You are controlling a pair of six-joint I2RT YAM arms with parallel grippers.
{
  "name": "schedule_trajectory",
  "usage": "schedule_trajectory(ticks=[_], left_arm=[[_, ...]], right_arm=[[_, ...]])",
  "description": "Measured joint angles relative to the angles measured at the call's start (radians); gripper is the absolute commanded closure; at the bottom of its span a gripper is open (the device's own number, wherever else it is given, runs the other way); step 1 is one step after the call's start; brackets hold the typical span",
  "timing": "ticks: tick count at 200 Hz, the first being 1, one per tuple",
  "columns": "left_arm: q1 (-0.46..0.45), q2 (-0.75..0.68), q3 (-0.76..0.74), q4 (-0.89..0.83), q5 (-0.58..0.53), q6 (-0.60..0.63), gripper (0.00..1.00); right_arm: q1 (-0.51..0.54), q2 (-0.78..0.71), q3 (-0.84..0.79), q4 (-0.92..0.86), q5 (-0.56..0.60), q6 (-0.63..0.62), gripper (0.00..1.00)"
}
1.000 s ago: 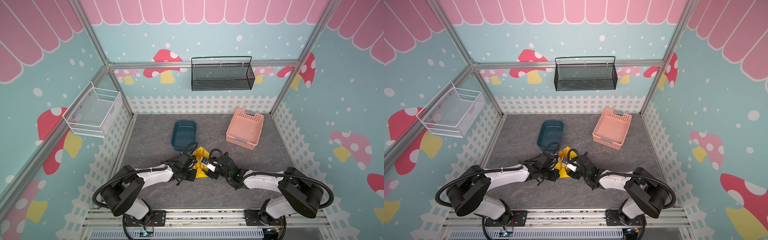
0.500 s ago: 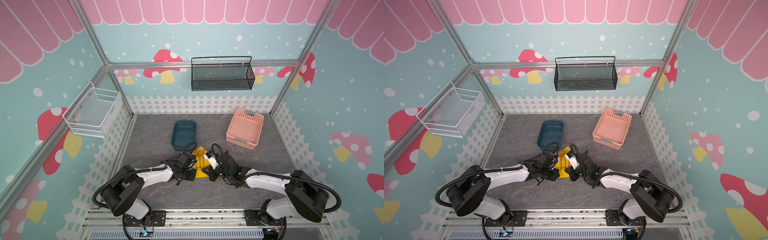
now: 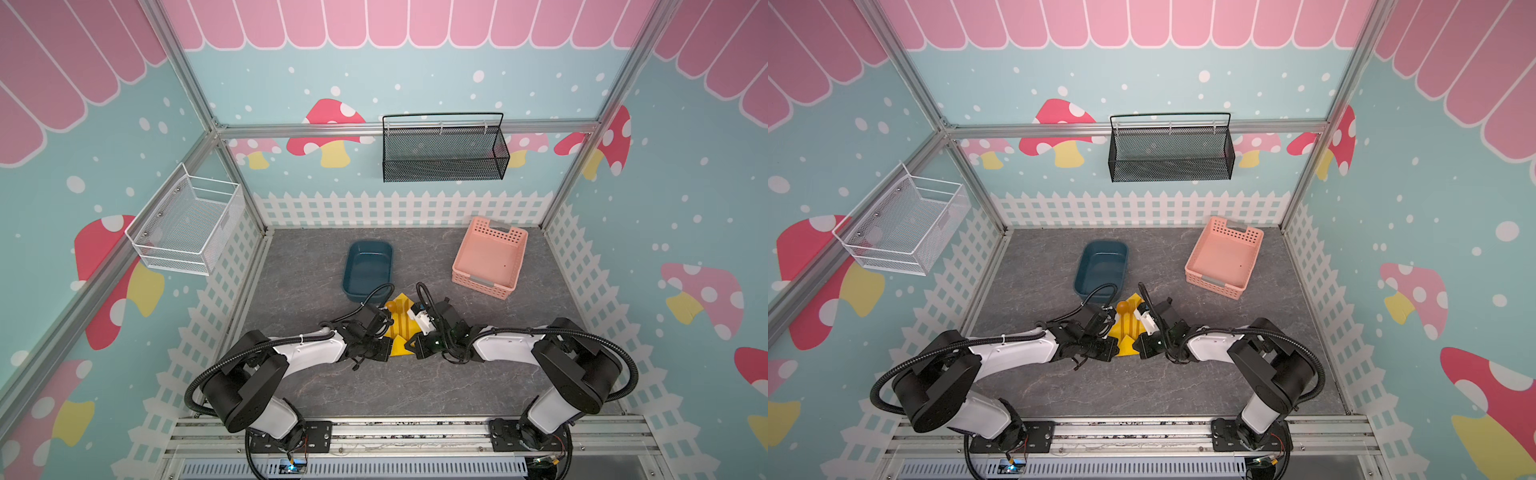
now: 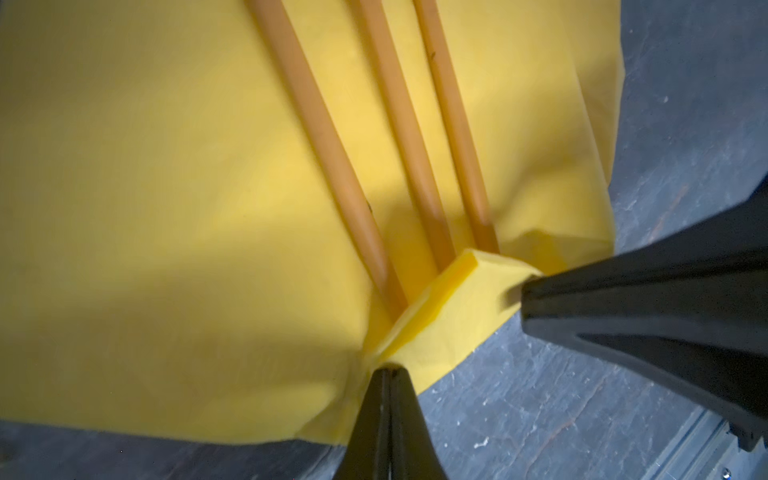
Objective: Place the utensils on the paper napkin and roll it up
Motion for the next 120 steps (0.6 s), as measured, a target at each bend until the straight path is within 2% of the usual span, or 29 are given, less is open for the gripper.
schedule_trajectory(ticks=[102,120], left_arm=[[0.001,0.000,0.000,0.000,0.001,0.000,0.94],[0.003,0.000,0.000,0.000,0.004,0.000,0.94]], right_arm=[[-0.035,0.040,0.000,-0.018,-0.007,0.027,0.97],[-0.037,0.040,0.000,-0.023,-0.007,0.028,0.95]])
